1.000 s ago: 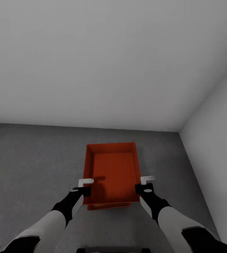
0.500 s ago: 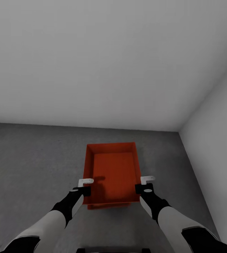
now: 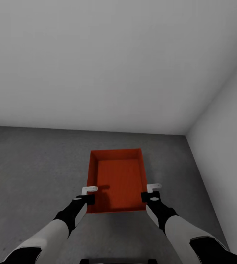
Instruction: Move the two storage containers from the living room to the garage. In the garage, place one container on the floor and stack the other container on top of it (either order is fine).
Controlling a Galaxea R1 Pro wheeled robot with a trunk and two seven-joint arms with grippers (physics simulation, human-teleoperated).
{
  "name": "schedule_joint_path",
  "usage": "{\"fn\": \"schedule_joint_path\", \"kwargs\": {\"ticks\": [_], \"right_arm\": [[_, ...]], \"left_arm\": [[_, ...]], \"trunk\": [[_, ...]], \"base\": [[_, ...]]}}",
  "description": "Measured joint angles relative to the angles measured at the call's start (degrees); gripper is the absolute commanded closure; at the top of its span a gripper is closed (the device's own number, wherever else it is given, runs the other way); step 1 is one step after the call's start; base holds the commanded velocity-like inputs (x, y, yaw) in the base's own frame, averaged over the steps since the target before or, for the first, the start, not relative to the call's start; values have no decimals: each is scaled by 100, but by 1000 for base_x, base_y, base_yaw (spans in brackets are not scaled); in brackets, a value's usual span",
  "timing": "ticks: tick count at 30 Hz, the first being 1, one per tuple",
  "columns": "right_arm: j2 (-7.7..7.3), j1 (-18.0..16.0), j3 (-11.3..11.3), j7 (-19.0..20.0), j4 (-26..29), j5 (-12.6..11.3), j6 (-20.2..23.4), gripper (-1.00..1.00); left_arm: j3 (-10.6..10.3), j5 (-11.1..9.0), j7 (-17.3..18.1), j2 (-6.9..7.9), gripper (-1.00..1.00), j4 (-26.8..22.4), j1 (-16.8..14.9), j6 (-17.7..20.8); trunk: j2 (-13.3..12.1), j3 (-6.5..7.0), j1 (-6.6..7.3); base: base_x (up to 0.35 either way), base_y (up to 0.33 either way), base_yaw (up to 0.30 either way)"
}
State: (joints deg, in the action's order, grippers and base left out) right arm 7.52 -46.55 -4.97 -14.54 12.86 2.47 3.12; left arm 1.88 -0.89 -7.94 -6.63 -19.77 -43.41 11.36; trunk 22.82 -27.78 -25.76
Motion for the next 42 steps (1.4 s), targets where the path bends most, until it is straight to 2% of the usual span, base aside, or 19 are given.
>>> {"fn": "schedule_joint_path", "kwargs": {"ticks": [42], "right_arm": [[3,0,7,-1,0,6,0,100]], "left_arm": [[9,11,9,2,100,0,0,0]], "trunk": [[0,0,0]], "base": [[0,23,0]]}}
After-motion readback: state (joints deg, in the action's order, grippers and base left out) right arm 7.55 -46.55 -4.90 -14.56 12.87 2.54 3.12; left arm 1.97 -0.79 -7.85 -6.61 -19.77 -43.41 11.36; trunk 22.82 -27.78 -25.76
